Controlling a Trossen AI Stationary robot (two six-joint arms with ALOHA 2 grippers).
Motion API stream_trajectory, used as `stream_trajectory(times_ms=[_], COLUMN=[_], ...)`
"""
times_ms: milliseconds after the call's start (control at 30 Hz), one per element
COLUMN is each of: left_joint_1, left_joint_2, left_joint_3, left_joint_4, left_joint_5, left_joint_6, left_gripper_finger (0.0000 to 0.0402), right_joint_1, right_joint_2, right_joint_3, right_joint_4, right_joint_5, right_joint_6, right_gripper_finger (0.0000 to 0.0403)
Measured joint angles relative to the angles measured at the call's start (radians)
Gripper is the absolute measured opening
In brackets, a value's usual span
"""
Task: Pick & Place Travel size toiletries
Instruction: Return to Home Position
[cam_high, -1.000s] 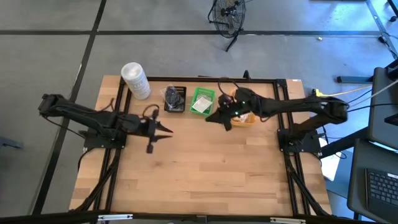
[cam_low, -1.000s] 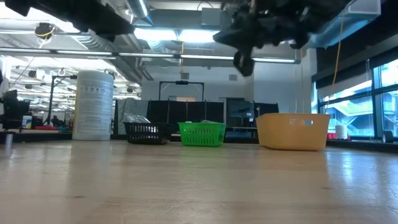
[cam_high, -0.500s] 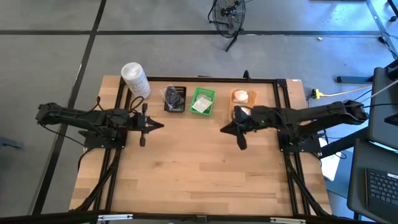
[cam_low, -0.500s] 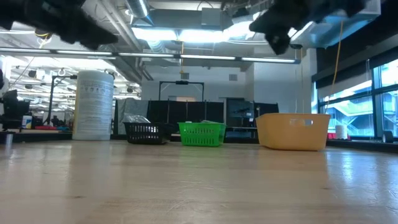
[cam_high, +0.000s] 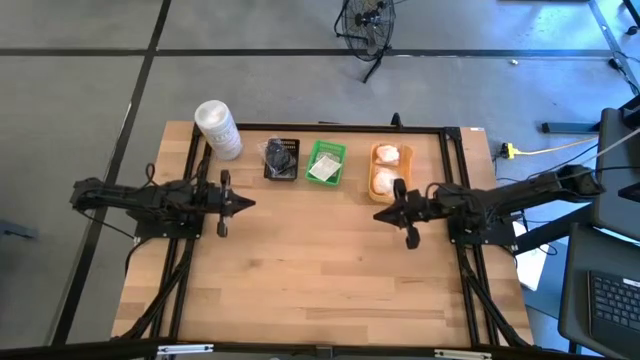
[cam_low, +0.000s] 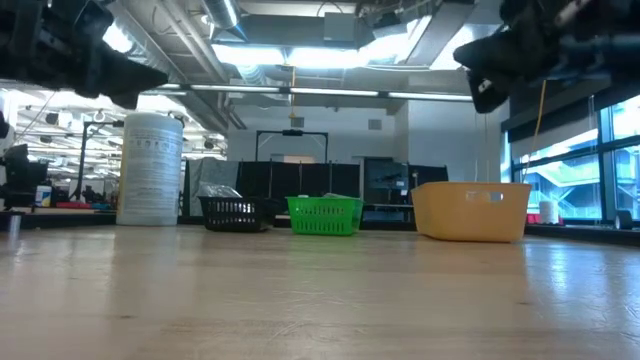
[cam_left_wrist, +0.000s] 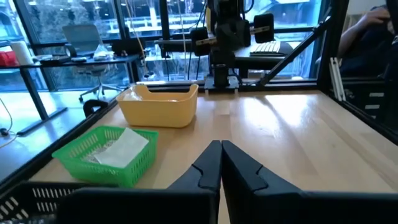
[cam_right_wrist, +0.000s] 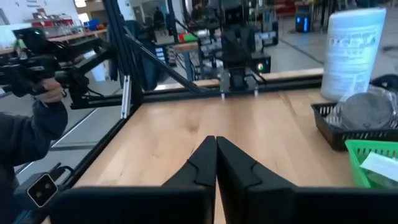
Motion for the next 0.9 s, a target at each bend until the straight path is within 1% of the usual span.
stream_trajectory(times_ms=[100,200,367,533,733,900], left_joint_1=[0.0,-0.002,-0.004,-0.003,-0.003,-0.003], left_joint_2=[-0.05,-0.092,-0.129,-0.146,-0.147,-0.147], left_joint_3=[-0.037,-0.065,-0.078,-0.079,-0.079,-0.079], left_joint_4=[-0.006,0.003,0.029,0.034,0.039,0.038], left_joint_5=[0.0,0.002,0.061,0.046,0.02,0.019], left_joint_6=[-0.011,-0.017,0.016,0.019,0.013,0.004], left_gripper_finger=[0.0004,0.0002,0.0004,0.0002,0.0002,0.0002], right_joint_1=[-0.001,-0.013,-0.05,-0.067,-0.102,-0.147], right_joint_2=[-0.038,-0.095,-0.253,-0.357,-0.451,-0.537], right_joint_3=[-0.05,-0.084,-0.133,-0.179,-0.226,-0.227], right_joint_4=[0.026,0.018,-0.019,-0.023,-0.028,-0.055], right_joint_5=[0.0,0.0,-0.043,-0.075,-0.029,-0.037], right_joint_6=[-0.017,-0.018,-0.037,-0.046,-0.074,-0.092], right_gripper_finger=[0.0004,0.0007,0.0022,0.0018,0.0004,0.0014])
